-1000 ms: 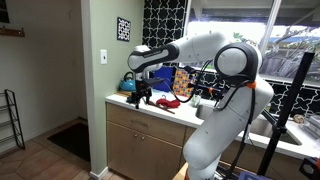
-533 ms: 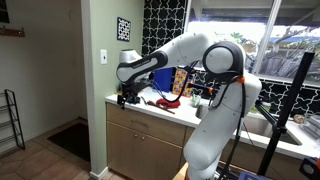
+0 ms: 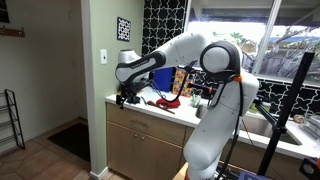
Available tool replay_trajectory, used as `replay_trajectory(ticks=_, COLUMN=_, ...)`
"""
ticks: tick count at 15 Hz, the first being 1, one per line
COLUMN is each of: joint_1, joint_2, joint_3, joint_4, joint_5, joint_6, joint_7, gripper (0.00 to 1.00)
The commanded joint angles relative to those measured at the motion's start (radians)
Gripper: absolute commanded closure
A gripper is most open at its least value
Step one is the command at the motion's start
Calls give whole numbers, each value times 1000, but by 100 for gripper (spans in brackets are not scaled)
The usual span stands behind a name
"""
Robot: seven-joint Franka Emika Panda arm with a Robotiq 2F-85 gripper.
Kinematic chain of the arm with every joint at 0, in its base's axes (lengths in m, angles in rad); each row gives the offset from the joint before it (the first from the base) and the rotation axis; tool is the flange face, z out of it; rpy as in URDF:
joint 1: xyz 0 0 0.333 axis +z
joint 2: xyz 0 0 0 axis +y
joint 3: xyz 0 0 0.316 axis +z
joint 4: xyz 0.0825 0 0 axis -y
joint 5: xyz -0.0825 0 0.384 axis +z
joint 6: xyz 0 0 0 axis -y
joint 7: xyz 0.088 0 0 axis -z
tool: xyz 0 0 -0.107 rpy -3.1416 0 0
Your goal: Open the top left drawer
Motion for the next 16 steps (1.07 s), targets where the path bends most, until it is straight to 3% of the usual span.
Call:
replay_trajectory(ticks=1, joint_1=10, joint_2=0, joint_3=-9, joint_4=2, joint_5=-2, joint_6=-3, joint_7=2, gripper=0)
replay_trajectory(ticks=4, joint_1=10, joint_2=0, joint_3=-9, joint_4=2, joint_5=-2, joint_6=-3, joint_7=2, gripper=0)
replay_trajectory(ticks=10, joint_1=-13, joint_2=190, joint_3=48, joint_4=-19, joint_5=-335, joint_6=-42, joint_7=303, gripper=0)
replay_trajectory(ticks=13, joint_1=5, joint_2=307, joint_3=30, joint_4=-13, joint_5=-500, joint_6=-49, joint_7=484, gripper=0)
replay_trajectory(ticks=16, joint_1=13, joint_2=416, joint_3=-13, joint_4=6, joint_5=-540, joint_6=-43, joint_7=584, gripper=0)
